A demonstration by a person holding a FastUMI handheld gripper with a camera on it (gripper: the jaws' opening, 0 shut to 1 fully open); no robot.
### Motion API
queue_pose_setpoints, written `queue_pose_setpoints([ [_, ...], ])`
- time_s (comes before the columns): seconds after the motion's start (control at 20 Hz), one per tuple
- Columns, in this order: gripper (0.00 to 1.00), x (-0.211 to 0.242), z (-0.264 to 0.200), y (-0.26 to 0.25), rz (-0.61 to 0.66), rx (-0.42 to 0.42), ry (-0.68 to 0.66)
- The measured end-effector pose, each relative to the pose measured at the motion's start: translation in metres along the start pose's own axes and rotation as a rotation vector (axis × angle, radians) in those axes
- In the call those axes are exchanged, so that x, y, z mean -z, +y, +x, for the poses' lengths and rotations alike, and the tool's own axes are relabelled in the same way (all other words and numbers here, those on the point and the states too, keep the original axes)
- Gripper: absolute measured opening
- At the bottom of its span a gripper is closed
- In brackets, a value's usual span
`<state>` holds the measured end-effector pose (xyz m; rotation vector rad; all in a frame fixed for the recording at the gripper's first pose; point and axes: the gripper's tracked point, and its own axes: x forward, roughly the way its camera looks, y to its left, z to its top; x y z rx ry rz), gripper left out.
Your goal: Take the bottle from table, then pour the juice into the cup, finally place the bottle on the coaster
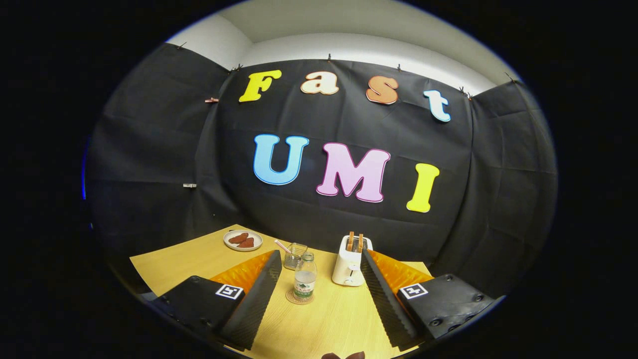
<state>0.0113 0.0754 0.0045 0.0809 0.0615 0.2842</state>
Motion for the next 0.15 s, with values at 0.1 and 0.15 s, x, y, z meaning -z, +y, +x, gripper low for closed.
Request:
queue_pose_setpoints([
  [0.1, 0.98, 0.0028, -0.0045, -0.0053, 0.011, 0.021, 0.008],
  [0.15, 0.98, 0.0045, -0.0054, -0.0077, 0.014, 0.028, 0.011],
])
